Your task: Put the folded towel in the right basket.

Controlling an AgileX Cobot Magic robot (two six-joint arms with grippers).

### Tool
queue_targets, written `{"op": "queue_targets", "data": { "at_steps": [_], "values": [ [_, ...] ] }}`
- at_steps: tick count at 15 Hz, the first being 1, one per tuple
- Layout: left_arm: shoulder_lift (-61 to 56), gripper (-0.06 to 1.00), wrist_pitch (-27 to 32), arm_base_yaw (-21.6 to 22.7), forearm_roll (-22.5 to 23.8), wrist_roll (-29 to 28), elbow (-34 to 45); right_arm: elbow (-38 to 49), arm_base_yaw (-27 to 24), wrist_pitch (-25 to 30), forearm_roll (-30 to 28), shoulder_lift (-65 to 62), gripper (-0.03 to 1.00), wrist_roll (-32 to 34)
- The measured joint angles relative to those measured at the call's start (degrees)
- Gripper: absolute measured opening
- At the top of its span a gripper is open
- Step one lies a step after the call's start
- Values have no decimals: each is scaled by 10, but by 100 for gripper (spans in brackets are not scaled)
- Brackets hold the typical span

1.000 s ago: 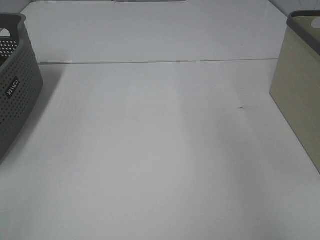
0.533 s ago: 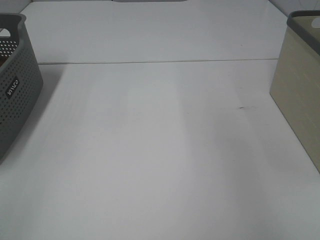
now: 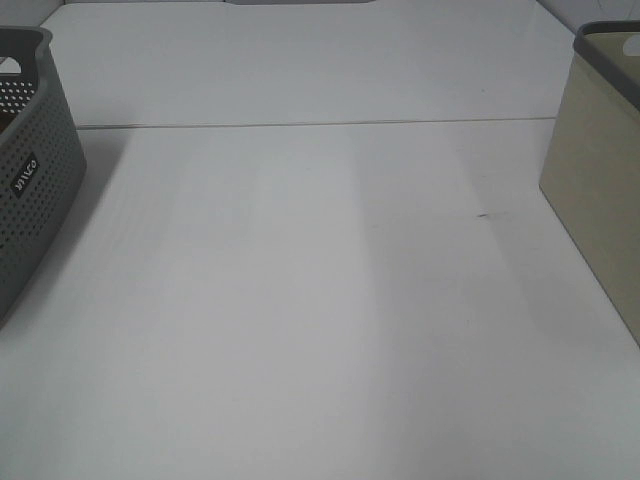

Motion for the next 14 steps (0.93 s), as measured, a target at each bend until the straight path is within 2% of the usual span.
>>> {"op": "queue_targets", "data": {
  "at_steps": [2,5,9,14],
  "values": [
    [0,99,0,0,0,0,0,108,31,-26,10,-119,98,5],
    [0,99,0,0,0,0,0,210,33,-27,8,-264,98,15],
    [0,99,0,0,0,0,0,308,33,-30,-2,-446,98,16],
    [0,99,0,0,0,0,0,394,33,-26,-7,-579,98,6]
  ]
}}
